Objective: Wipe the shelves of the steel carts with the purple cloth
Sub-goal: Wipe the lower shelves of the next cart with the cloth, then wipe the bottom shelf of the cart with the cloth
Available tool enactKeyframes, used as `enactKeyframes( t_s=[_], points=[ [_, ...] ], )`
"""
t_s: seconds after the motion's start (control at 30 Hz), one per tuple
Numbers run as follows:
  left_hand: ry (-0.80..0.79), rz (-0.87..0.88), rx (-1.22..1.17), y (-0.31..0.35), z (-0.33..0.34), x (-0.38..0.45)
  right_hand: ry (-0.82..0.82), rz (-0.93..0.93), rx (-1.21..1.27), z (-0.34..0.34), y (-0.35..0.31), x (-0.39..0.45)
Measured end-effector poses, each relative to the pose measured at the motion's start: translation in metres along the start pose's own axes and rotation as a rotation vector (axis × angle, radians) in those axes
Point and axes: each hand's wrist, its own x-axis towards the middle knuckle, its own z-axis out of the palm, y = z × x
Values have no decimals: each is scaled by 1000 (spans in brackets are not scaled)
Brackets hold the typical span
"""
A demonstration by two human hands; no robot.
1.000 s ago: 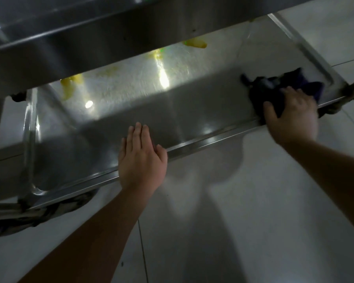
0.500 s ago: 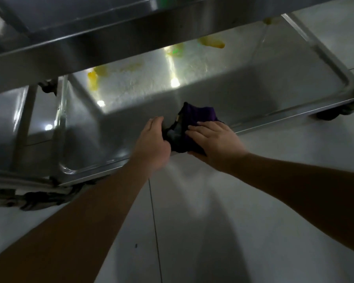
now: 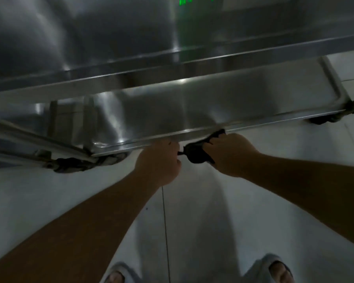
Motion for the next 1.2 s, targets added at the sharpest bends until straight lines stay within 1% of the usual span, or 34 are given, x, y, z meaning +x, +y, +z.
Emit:
enactKeyframes(
  t_s=[0.07,0.13,0.27,0.37,0.53,0.63,0.7,0.8,0.9,1.0,1.07,1.2],
  points=[
    [-175,-35,47,7,-14,-28,-112,-8,8,-5,-16,-30],
    [-277,-51,75,13,-30,-60,-171,7,18,-15,-31,-63],
    [-405,-79,103,32,-71,-125,-270,106,61,-57,-52,-124],
    [-426,-97,109,51,-116,-171,-328,214,115,-111,-62,-160],
    [-399,-126,102,96,-219,-243,-369,320,207,-242,-66,-212],
    [-302,-128,58,127,-283,-276,-363,357,218,-322,-62,-240],
    [-279,-128,-8,148,-326,-294,-363,400,248,-373,-57,-255],
    [-243,-95,-28,169,-387,-316,-347,463,274,-447,-50,-276],
    [-175,-51,-25,175,-441,-326,-310,549,277,-506,-45,-288],
    [-125,15,-7,175,-490,-331,-241,679,268,-557,-44,-301],
    [-111,47,-14,178,-519,-334,-206,749,261,-587,-45,-311],
    [-4,158,15,197,-571,-335,-126,871,302,-636,-49,-333]
  ],
)
